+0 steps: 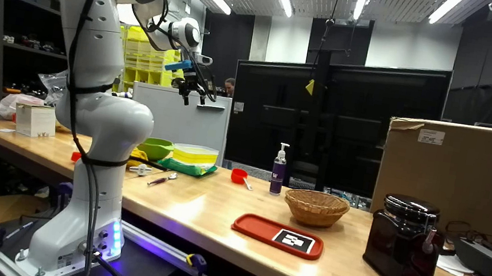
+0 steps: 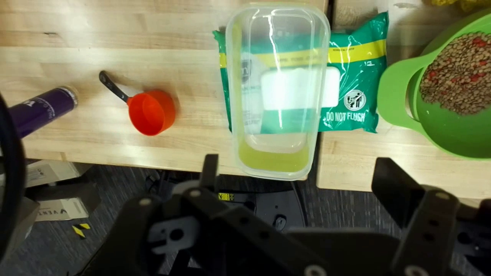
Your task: Take the white clip out of the green bowl and place it to the right of the yellow knitted item
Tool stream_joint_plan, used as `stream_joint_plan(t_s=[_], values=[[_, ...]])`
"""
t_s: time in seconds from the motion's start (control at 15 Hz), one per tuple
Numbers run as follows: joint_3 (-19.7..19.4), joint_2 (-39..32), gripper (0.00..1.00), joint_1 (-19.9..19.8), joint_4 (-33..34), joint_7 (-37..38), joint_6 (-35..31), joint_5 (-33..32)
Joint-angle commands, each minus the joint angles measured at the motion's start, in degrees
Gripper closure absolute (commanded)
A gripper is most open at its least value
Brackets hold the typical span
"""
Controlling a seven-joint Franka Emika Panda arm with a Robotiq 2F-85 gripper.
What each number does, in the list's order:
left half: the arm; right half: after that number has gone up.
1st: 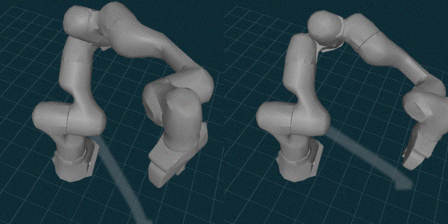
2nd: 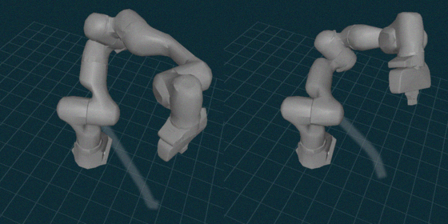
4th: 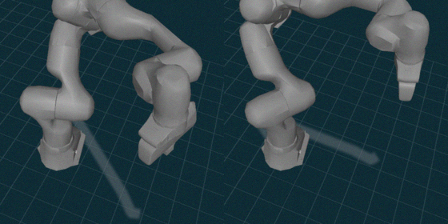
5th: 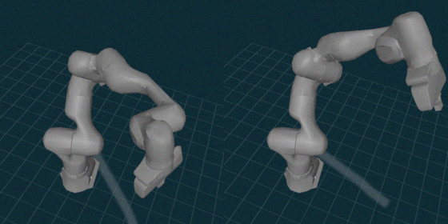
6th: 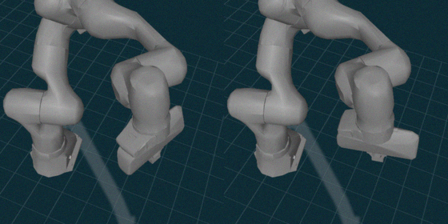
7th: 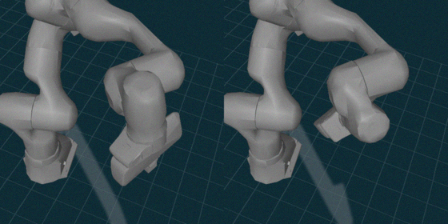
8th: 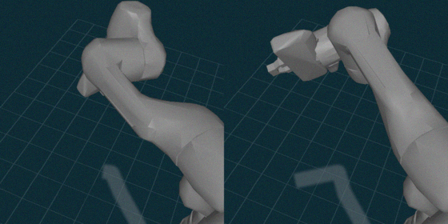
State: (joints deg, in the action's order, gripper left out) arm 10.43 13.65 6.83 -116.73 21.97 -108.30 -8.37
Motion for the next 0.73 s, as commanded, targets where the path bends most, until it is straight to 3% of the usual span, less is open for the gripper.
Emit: stream_joint_plan(t_s=[0.0, 0.67], values=[[-1.7, -0.1, 0.0, -1.1, 3.0, -4.1, 4.6, 2.1], [-3.1, -1.0, 0.0, -2.2, 5.4, -4.3, 9.3, 4.1]])
